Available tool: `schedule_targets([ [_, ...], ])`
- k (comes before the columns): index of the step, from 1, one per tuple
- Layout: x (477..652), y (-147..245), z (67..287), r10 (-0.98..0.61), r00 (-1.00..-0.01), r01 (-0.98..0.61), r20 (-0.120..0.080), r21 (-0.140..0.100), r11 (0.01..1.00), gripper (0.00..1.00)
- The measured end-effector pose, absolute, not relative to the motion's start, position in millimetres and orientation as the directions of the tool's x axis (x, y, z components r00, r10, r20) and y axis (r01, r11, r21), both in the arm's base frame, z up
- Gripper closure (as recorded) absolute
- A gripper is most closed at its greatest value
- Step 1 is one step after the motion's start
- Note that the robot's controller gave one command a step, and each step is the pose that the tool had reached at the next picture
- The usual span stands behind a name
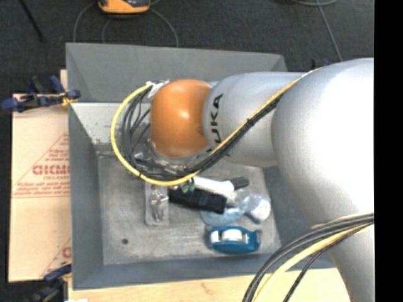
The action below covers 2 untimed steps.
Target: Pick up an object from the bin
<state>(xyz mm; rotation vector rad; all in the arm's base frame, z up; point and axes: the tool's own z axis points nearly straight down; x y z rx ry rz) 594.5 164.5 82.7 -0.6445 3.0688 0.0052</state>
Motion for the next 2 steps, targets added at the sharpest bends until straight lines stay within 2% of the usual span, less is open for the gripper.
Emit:
schedule_targets([
  [2,600.5,172.8,80.0,-0.657,-0.754,-0.657,-0.005,0.009,0.754,0.0],
])
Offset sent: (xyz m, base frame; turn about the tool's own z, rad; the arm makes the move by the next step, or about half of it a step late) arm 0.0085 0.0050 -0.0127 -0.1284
